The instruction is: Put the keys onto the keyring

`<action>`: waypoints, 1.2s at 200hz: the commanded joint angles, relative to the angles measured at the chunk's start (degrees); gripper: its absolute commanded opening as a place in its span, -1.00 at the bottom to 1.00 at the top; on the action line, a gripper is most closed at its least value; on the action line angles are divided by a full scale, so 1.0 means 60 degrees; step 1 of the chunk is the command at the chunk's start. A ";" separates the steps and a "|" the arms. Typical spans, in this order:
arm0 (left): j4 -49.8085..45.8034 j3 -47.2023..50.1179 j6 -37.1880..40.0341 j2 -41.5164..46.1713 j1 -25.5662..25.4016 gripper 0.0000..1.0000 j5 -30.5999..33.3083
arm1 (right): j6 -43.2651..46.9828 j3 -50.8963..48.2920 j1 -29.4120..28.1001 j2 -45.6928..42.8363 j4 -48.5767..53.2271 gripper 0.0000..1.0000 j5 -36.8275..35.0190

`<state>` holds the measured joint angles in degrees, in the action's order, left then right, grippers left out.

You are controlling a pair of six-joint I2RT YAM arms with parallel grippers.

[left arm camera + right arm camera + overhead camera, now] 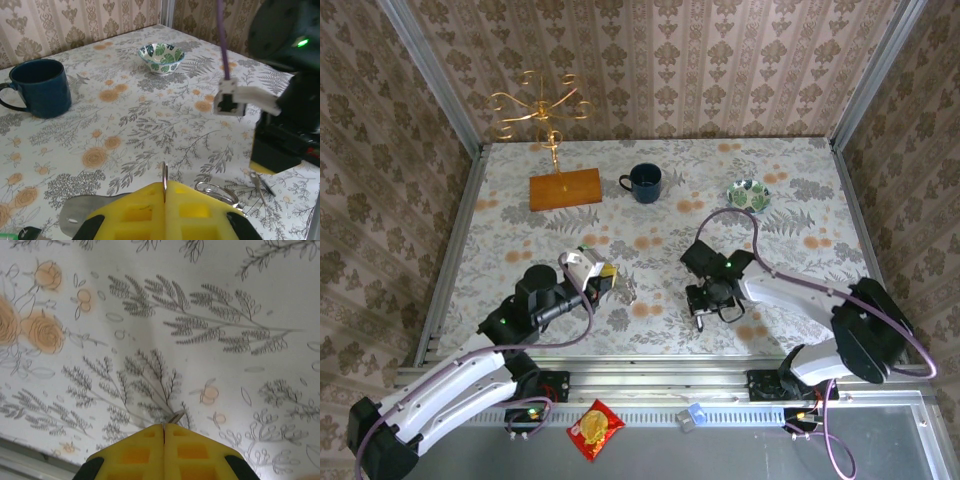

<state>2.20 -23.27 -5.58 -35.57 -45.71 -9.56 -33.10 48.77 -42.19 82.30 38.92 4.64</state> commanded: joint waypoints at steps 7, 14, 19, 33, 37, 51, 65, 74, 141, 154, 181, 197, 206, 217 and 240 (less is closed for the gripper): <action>0.0370 -0.0370 0.0074 0.0061 -0.0047 -1.00 -0.0242 | 0.0561 0.0529 0.0326 0.0831 -0.0171 -1.00 0.0291; 0.0381 -0.0345 0.0067 0.0069 -0.0057 -1.00 -0.0232 | 0.0628 0.0600 0.0387 0.1038 -0.0222 -1.00 0.0296; 0.0380 -0.0335 0.0073 0.0058 -0.0057 -1.00 -0.0229 | 0.0673 0.0651 0.0421 0.1158 -0.0278 -1.00 0.0309; 0.0397 -0.0312 0.0094 0.0067 -0.0057 -1.00 -0.0231 | 0.0746 0.0758 0.0514 0.1449 -0.0387 -1.00 0.0404; 0.0394 -0.0319 0.0102 0.0069 -0.0050 -1.00 -0.0230 | 0.0772 0.0763 0.0528 0.1540 -0.0403 -1.00 0.0432; 0.0367 -0.0297 0.0123 0.0069 -0.0057 -1.00 -0.0218 | 0.0786 0.0820 0.0563 0.1710 -0.0432 -1.00 0.0456; 0.0390 -0.0269 0.0123 0.0061 -0.0057 -1.00 -0.0201 | 0.0811 0.0807 0.0580 0.1820 -0.0473 -1.00 0.0514; 0.0426 -0.0242 0.0129 0.0069 -0.0052 -1.00 -0.0183 | 0.0815 0.0807 0.0587 0.1877 -0.0465 -1.00 0.0515; 0.0555 -0.0224 0.0204 -0.0088 -0.0054 -1.00 -0.0202 | 0.0968 0.0946 0.0631 0.2014 -0.0217 -0.79 0.0445; 0.0552 -0.0238 0.0205 -0.0106 -0.0049 -1.00 -0.0221 | 0.1005 0.0955 0.0631 0.2044 -0.0180 -0.77 0.0442; 0.0546 -0.0239 0.0205 -0.0106 -0.0048 -1.00 -0.0216 | 0.1049 0.0997 0.0635 0.2096 -0.0155 -0.75 0.0442; 0.0537 -0.0253 0.0206 -0.0107 -0.0054 -1.00 -0.0222 | 0.1053 0.0997 0.0639 0.2102 -0.0120 -0.75 0.0443; 0.0549 -0.0253 0.0200 -0.0106 -0.0053 -1.00 -0.0226 | 0.1057 0.0994 0.0637 0.2086 -0.0124 -0.77 0.0443; 0.0527 -0.0266 0.0211 -0.0107 -0.0051 -1.00 -0.0231 | 0.1070 0.0996 0.0640 0.2060 -0.0100 -0.78 0.0442; 0.0496 -0.0268 0.0205 -0.0097 -0.0055 -1.00 -0.0230 | 0.1091 0.1004 0.0637 0.2032 -0.0008 -0.82 0.0412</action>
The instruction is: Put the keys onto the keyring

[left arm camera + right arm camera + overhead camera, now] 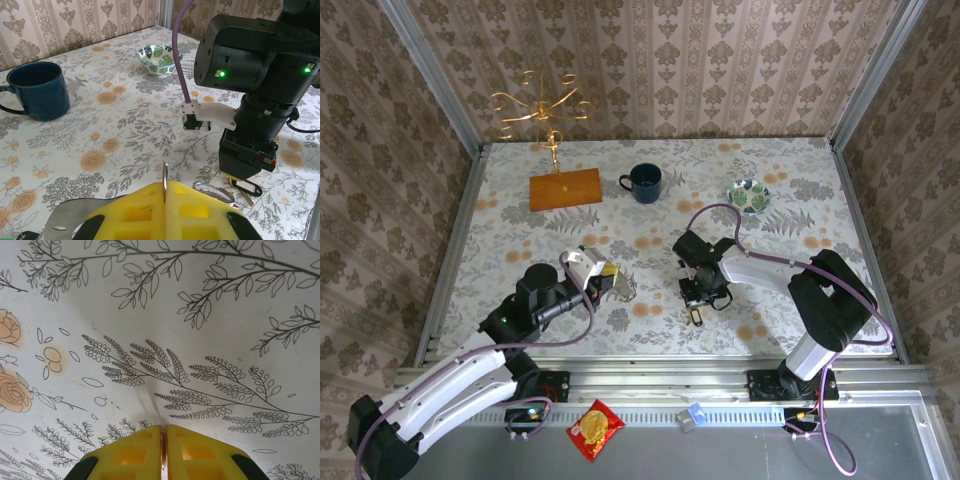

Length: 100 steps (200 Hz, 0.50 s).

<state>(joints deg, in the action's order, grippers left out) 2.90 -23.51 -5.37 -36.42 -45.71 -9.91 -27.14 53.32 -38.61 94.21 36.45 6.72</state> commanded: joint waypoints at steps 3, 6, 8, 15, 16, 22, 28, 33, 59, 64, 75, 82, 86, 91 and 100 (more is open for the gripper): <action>0.0381 -0.0228 0.0168 0.0050 -0.0057 -1.00 -0.0165 | 0.0095 0.0244 0.0044 0.0049 0.0410 -0.82 0.0066; 0.0369 -0.0228 0.0174 0.0050 -0.0055 -1.00 -0.0175 | 0.0107 0.0247 0.0040 0.0052 0.0414 -0.83 0.0066; 0.0364 -0.0228 0.0172 0.0050 -0.0056 -1.00 -0.0167 | 0.0105 0.0252 0.0043 0.0058 0.0437 -0.84 0.0066; 0.0354 -0.0233 0.0177 0.0042 -0.0056 -1.00 -0.0171 | 0.0128 0.0247 0.0039 0.0047 0.0459 -0.87 0.0068; 0.0353 -0.0238 0.0177 0.0046 -0.0056 -1.00 -0.0168 | 0.0128 0.0258 0.0037 0.0046 0.0466 -0.87 0.0067; 0.0350 -0.0242 0.0184 0.0050 -0.0049 -1.00 -0.0168 | 0.0142 0.0255 0.0034 0.0029 0.0487 -0.90 0.0066; 0.0341 -0.0250 0.0183 0.0050 -0.0057 -1.00 -0.0168 | 0.0155 0.0269 0.0046 0.0012 0.0514 -0.92 0.0066; 0.0337 -0.0258 0.0176 0.0043 -0.0051 -1.00 -0.0182 | 0.0169 0.0270 0.0036 -0.0018 0.0532 -0.95 0.0066; 0.0277 -0.0300 0.0170 0.0051 -0.0055 -1.00 -0.0233 | 0.0362 0.0356 0.0034 -0.0388 0.0651 -1.00 0.0052; 0.0266 -0.0326 0.0169 0.0048 -0.0048 -1.00 -0.0249 | 0.0404 0.0357 0.0034 -0.0524 0.0651 -1.00 0.0052; 0.0243 -0.0344 0.0165 0.0050 -0.0049 -1.00 -0.0314 | 0.0569 0.0363 0.0020 -0.0897 0.0566 -1.00 0.0101; 0.0244 -0.0356 0.0171 0.0050 -0.0047 -1.00 -0.0354 | 0.0676 0.0318 -0.0002 -0.1212 0.0456 -1.00 0.0138; 0.0228 -0.0369 0.0155 0.0038 -0.0055 -1.00 -0.0389 | 0.0742 0.0291 -0.0017 -0.1400 0.0412 -1.00 0.0149; 0.0221 -0.0377 0.0160 0.0030 -0.0049 -1.00 -0.0437 | 0.0827 0.0241 -0.0024 -0.1649 0.0287 -1.00 0.0140; 0.0232 -0.0396 0.0156 -0.0001 -0.0063 -1.00 -0.0558 | 0.0985 0.0138 -0.0052 -0.2116 0.0070 -1.00 0.0138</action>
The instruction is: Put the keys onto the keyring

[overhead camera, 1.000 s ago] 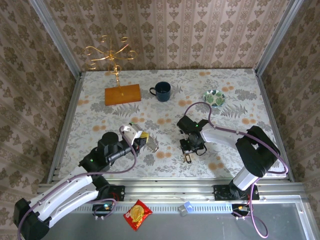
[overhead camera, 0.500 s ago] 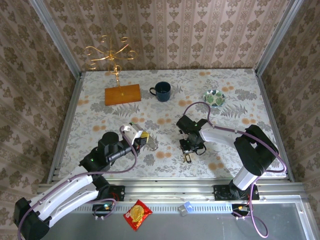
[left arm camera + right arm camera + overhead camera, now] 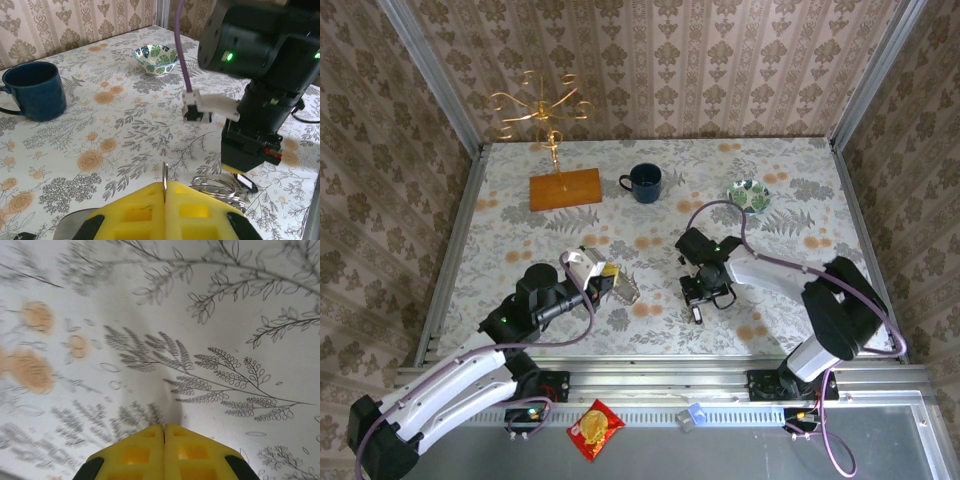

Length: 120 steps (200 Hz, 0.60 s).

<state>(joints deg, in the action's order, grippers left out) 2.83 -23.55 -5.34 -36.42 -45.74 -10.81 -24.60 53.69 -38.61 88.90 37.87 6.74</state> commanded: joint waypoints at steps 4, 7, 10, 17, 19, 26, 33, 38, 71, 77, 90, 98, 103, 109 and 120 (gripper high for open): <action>0.0246 -0.0408 0.0150 -0.0033 -0.0053 -1.00 -0.0456 | 0.0665 0.0026 -0.0054 -0.1423 -0.0276 -1.00 0.0161; 0.0253 -0.0412 0.0144 -0.0048 -0.0042 -1.00 -0.0491 | 0.0739 -0.0014 -0.0054 -0.1600 -0.0346 -1.00 0.0165; 0.0269 -0.0435 0.0151 -0.0068 -0.0063 -1.00 -0.0541 | 0.0811 -0.0050 -0.0067 -0.1834 -0.0424 -1.00 0.0165; 0.0315 -0.0438 0.0134 -0.0138 -0.0066 -1.00 -0.0647 | 0.0942 -0.0135 -0.0069 -0.2234 -0.0579 -1.00 0.0191; 0.0336 -0.0447 0.0141 -0.0147 -0.0064 -1.00 -0.0675 | 0.0992 -0.0168 -0.0069 -0.2333 -0.0623 -1.00 0.0212; 0.0431 -0.0437 0.0101 -0.0217 -0.0067 -1.00 -0.0786 | 0.1161 -0.0253 -0.0069 -0.2656 -0.0795 -1.00 0.0280; 0.0540 -0.0427 0.0088 -0.0291 -0.0078 -1.00 -0.0880 | 0.1304 -0.0325 -0.0080 -0.2930 -0.0973 -1.00 0.0382; 0.0637 -0.0418 0.0077 -0.0350 -0.0082 -1.00 -0.0958 | 0.1416 -0.0369 -0.0082 -0.3149 -0.1106 -1.00 0.0455; 0.1153 -0.0429 0.0121 -0.0862 -0.0224 -1.00 -0.1170 | 0.2050 -0.0693 -0.0254 -0.4195 -0.2249 -1.00 0.1116; 0.1230 -0.0447 0.0150 -0.0959 -0.0274 -1.00 -0.1185 | 0.2144 -0.0739 -0.0300 -0.4309 -0.2469 -1.00 0.1281; 0.1387 -0.0491 0.0235 -0.1178 -0.0433 -1.00 -0.1237 | 0.2361 -0.0833 -0.0442 -0.4510 -0.2961 -1.00 0.1556; 0.1455 -0.0520 0.0312 -0.1297 -0.0506 -1.00 -0.1267 | 0.2507 -0.0891 -0.0537 -0.4597 -0.3241 -1.00 0.1676; 0.1486 -0.0545 0.0349 -0.1377 -0.0572 -1.00 -0.1271 | 0.2563 -0.0930 -0.0589 -0.4634 -0.3414 -1.00 0.1803; 0.1518 -0.0569 0.0391 -0.1464 -0.0633 -1.00 -0.1280 | 0.2657 -0.0985 -0.0637 -0.4676 -0.3640 -1.00 0.1953; 0.1587 -0.0618 0.0489 -0.1647 -0.0724 -1.00 -0.1325 | 0.2783 -0.1065 -0.0736 -0.4684 -0.3982 -1.00 0.2293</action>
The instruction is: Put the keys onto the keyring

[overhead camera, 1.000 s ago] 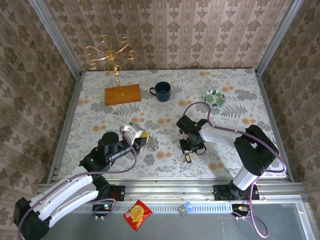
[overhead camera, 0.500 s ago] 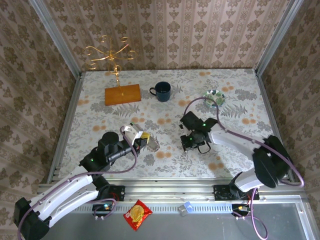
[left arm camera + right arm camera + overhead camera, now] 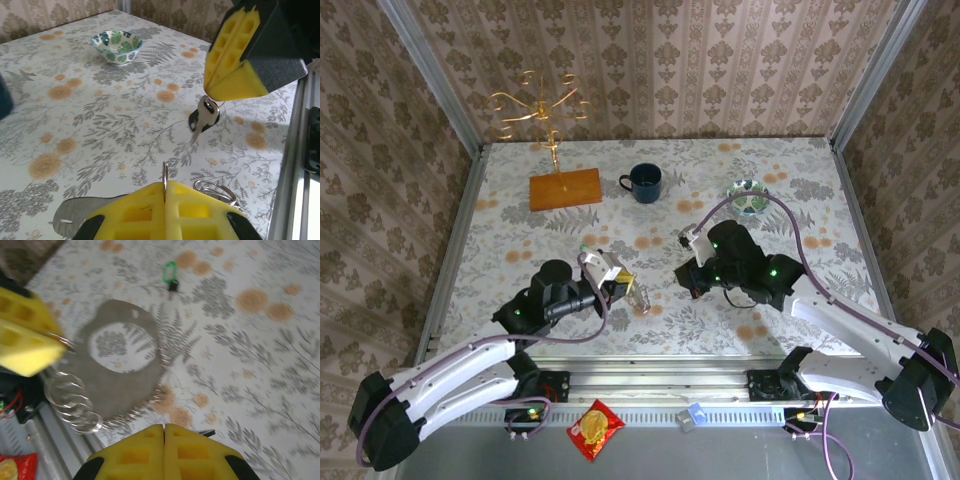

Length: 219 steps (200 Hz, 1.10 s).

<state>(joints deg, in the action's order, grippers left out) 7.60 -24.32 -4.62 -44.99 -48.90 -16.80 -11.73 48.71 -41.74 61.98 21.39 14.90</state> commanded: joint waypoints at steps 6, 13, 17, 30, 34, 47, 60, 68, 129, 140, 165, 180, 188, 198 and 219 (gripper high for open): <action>0.0849 -0.0504 0.0442 -0.0308 -0.0240 -1.00 -0.0337 | 0.0718 -0.0272 -0.0274 -0.0172 -0.1408 -1.00 0.1081; 0.0889 -0.0538 0.0510 -0.0433 -0.0307 -1.00 -0.0350 | 0.0833 -0.0281 -0.0323 -0.0135 -0.1531 -1.00 0.1234; 0.0900 -0.0557 0.0534 -0.0492 -0.0346 -1.00 -0.0349 | 0.0896 -0.0295 -0.0365 -0.0113 -0.1575 -1.00 0.1306; 0.0886 -0.0669 0.0566 -0.0705 -0.0425 -1.00 -0.0360 | 0.1100 -0.0311 -0.0455 -0.0034 -0.1658 -1.00 0.1532; 0.0884 -0.0710 0.0565 -0.0768 -0.0454 -1.00 -0.0372 | 0.1174 -0.0310 -0.0484 -0.0019 -0.1681 -1.00 0.1576; 0.0900 -0.0793 0.0544 -0.0930 -0.0505 -1.00 -0.0405 | 0.1372 -0.0352 -0.0578 -0.0002 -0.1781 -1.00 0.1663; 0.0916 -0.0867 0.0536 -0.1062 -0.0549 -1.00 -0.0463 | 0.1483 -0.0437 -0.0614 -0.0040 -0.1925 -1.00 0.1652; 0.0904 -0.0905 0.0529 -0.1120 -0.0564 -1.00 -0.0507 | 0.1561 -0.0501 -0.0646 -0.0073 -0.2041 -1.00 0.1648; 0.0893 -0.0983 0.0301 -0.1374 -0.0579 -1.00 -0.0975 | 0.1866 -0.0763 -0.0723 -0.0185 -0.2273 -1.00 0.0847; 0.0885 -0.0996 0.0262 -0.1419 -0.0576 -1.00 -0.1032 | 0.1888 -0.0772 -0.0730 -0.0189 -0.2308 -1.00 0.0804; 0.0913 -0.0996 0.0222 -0.1481 -0.0594 -1.00 -0.1140 | 0.1898 -0.0794 -0.0747 -0.0178 -0.2379 -1.00 0.0708; 0.0893 -0.1001 0.0217 -0.1483 -0.0609 -1.00 -0.1142 | 0.1910 -0.0794 -0.0776 -0.0163 -0.2393 -1.00 0.0660; 0.0887 -0.0991 0.0227 -0.1488 -0.0609 -1.00 -0.1141 | 0.1920 -0.0794 -0.0785 -0.0149 -0.2393 -1.00 0.0624; 0.0884 -0.0986 0.0206 -0.1479 -0.0602 -1.00 -0.1130 | 0.1929 -0.0805 -0.0785 -0.0127 -0.2356 -1.00 0.0528; 0.0909 -0.0972 0.0169 -0.1450 -0.0609 -1.00 -0.1152 | 0.1911 -0.0796 -0.0822 -0.0132 -0.2332 -1.00 0.0240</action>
<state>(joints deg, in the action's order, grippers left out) 10.74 -28.18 -2.83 -54.04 -52.16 -22.31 -1.26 44.51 -46.09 61.87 8.93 19.20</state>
